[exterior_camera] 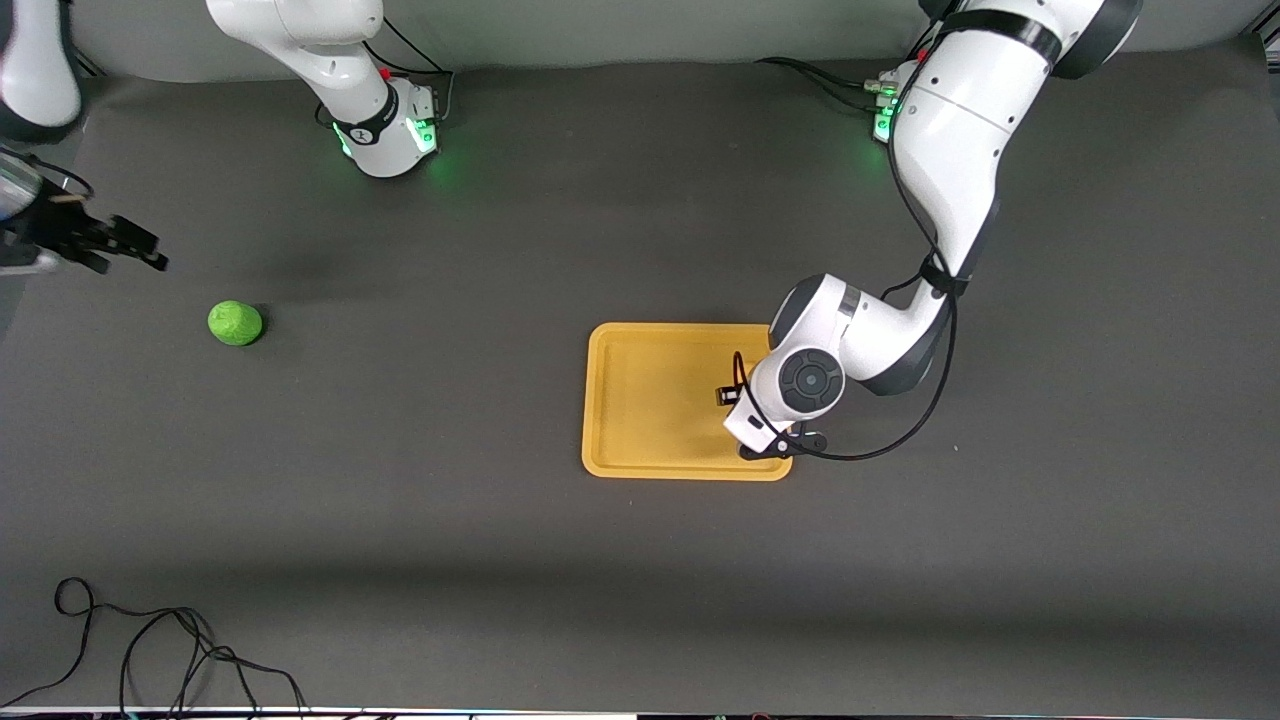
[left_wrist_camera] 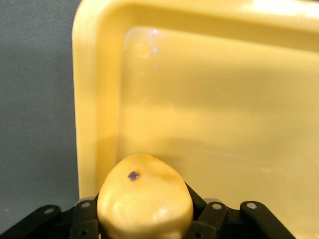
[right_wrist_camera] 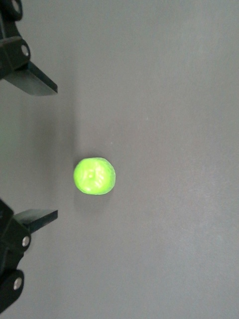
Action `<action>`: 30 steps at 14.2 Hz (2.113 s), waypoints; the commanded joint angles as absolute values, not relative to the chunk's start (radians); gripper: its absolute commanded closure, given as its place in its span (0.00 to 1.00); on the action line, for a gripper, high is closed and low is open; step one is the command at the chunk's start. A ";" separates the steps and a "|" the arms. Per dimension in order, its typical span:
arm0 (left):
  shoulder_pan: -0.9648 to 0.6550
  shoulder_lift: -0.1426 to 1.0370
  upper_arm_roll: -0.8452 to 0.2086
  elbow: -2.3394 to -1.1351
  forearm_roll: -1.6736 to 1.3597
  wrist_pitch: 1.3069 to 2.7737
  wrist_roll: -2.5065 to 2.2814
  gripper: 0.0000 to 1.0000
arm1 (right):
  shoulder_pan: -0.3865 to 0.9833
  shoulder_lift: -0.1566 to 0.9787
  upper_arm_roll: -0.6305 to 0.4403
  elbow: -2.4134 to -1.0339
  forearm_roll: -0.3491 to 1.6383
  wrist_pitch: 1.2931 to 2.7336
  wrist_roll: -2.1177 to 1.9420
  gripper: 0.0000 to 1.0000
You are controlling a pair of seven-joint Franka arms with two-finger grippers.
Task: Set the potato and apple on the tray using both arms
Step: 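Carry the potato over the tray while the right gripper reaches the apple, then release the potato on the tray while the right gripper grasps the apple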
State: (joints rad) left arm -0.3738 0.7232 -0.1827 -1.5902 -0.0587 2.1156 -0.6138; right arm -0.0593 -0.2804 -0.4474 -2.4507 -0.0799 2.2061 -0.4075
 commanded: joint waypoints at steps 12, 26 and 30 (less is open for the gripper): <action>-0.362 0.614 -0.170 -1.548 -0.060 2.019 -0.638 0.01 | -0.015 0.184 -0.509 -2.508 0.147 2.631 -0.635 0.00; 0.038 0.020 -0.158 -1.650 0.048 1.499 0.007 0.00 | 0.075 0.132 -0.506 -2.139 0.125 2.178 -0.634 0.65; 0.089 -0.095 -0.155 -1.773 0.048 1.580 0.063 0.00 | 0.126 0.144 -0.500 -1.734 0.015 1.762 -0.551 0.65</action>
State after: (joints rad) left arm 0.0731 0.0038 -0.1500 -1.6459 0.0396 1.5035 0.0307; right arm 0.0835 0.1137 -0.4937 -1.9195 0.0464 1.9224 -0.5904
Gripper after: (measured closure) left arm 0.004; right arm 0.344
